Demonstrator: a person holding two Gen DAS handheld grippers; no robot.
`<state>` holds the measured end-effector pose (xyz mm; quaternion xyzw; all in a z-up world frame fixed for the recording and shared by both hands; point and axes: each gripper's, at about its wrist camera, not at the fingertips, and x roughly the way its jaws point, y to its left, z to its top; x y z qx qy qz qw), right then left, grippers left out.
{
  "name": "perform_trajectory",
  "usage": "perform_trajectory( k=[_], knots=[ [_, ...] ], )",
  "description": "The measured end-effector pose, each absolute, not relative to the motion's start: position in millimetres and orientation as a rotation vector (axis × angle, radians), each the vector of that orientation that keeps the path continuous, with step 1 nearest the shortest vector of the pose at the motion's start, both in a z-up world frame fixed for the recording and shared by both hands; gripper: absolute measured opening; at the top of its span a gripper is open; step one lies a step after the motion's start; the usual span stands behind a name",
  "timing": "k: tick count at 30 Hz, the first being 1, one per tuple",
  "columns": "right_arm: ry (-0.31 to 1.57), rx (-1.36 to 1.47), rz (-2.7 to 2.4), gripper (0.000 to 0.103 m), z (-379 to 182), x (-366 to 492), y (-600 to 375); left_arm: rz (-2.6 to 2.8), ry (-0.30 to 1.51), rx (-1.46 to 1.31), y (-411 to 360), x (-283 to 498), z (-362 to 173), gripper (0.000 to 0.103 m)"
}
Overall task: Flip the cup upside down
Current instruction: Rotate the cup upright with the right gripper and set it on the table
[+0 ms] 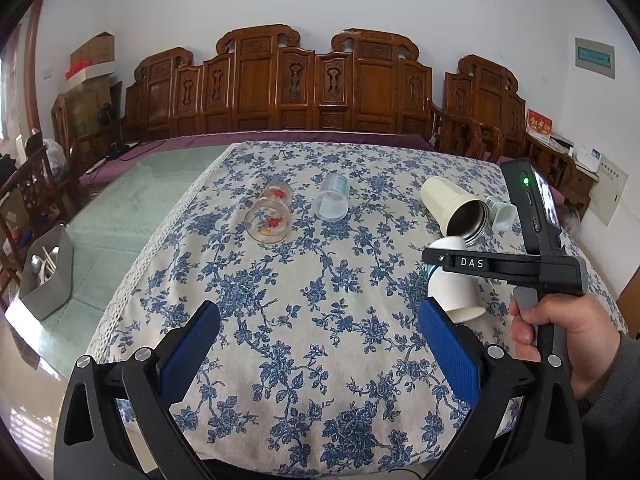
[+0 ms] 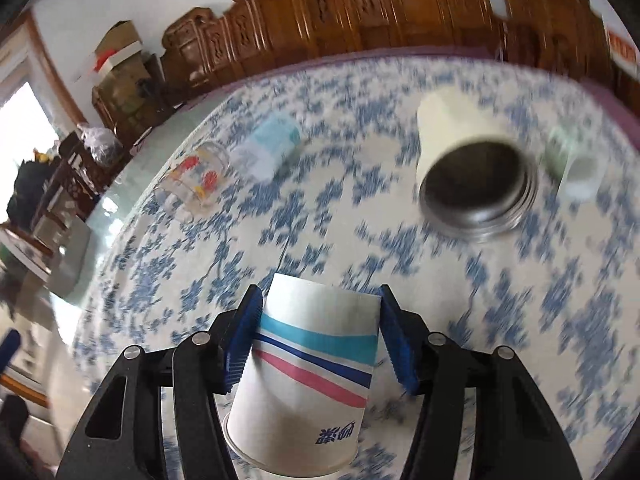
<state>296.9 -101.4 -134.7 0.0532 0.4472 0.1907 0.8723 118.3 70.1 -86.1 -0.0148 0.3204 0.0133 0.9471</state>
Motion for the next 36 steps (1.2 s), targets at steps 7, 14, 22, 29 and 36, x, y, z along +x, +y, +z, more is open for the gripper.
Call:
perform_trajectory(
  k=[7, 14, 22, 29, 36],
  knots=[
    [0.785, -0.035, 0.360, 0.061, -125.4, 290.2, -106.9, 0.029, 0.653, -0.023, 70.1, 119.4, -86.7, 0.095],
    [0.730, -0.150, 0.333, 0.061, -128.2, 279.2, -102.5, 0.030, 0.653, -0.018, 70.5, 119.3, -87.5, 0.095],
    [0.710, -0.128, 0.337, 0.061, -130.2, 254.6, -113.4, 0.027, 0.650, -0.013, 68.5, 118.7, -87.1, 0.095],
    [0.740, -0.089, 0.355, 0.061, -136.3, 238.3, -120.7, 0.027, 0.648, -0.004, 65.3, 118.4, -85.5, 0.095],
    [0.764, -0.072, 0.372, 0.061, -140.1, 231.7, -124.4, 0.021, 0.649, 0.005, 59.5, 117.4, -85.7, 0.095]
  ],
)
